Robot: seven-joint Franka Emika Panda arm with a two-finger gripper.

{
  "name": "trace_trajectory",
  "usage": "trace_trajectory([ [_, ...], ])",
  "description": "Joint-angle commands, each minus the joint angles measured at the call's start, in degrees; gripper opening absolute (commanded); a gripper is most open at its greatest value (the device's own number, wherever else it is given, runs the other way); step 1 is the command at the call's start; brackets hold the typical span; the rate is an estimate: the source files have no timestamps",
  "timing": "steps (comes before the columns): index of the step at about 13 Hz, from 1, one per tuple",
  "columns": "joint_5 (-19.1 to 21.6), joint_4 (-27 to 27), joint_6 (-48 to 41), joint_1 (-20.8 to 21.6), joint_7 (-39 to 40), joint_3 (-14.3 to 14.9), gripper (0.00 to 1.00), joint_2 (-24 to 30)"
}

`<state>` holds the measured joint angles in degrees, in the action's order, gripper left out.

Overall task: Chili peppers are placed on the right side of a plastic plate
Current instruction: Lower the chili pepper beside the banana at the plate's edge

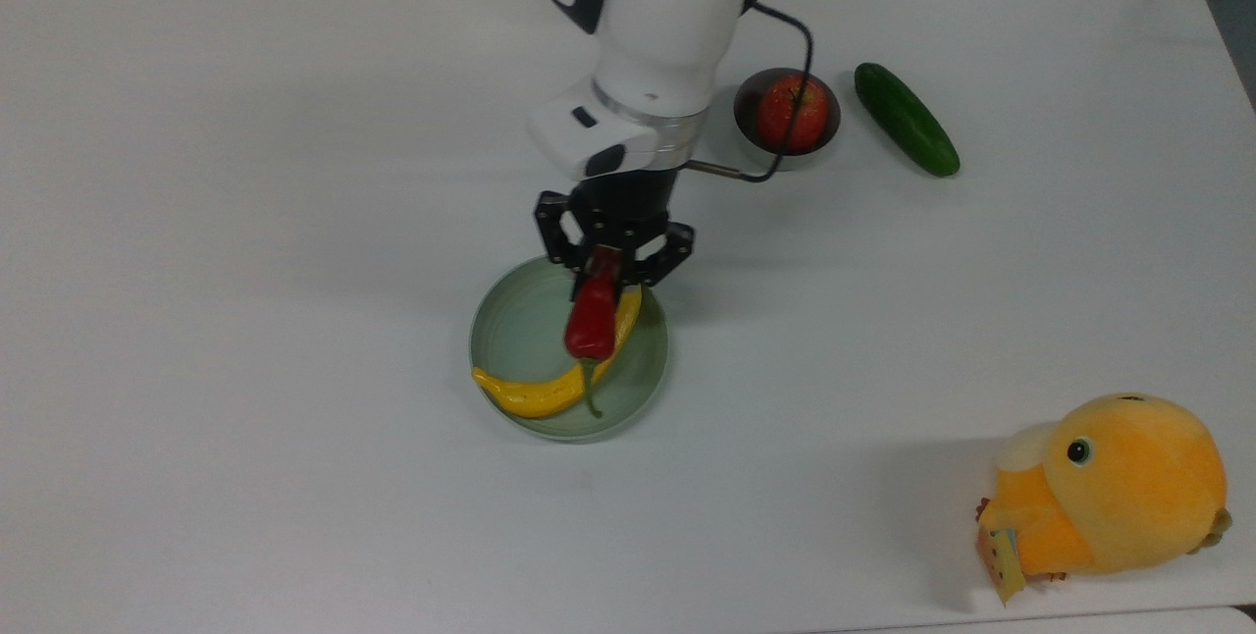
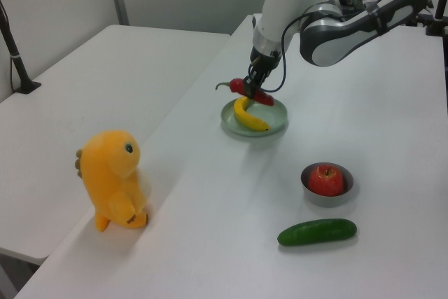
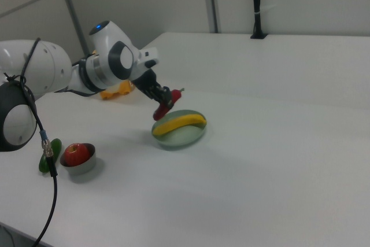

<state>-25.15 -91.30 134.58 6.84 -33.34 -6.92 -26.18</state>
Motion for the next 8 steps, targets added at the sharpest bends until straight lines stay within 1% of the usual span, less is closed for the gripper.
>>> trace_trajectory([
  [1, 0.36, -2.39, -0.20, -0.60, 8.10, 4.28, 0.16, 2.01],
  [2, 1.06, -2.31, 0.15, -1.12, 10.38, 5.76, 0.16, 1.66],
  [4, 1.77, -2.04, 0.68, -1.22, 12.68, 7.44, 0.17, 0.61],
  [8, 1.77, -1.95, 1.99, -3.15, 13.74, 7.62, 0.17, -1.32],
])
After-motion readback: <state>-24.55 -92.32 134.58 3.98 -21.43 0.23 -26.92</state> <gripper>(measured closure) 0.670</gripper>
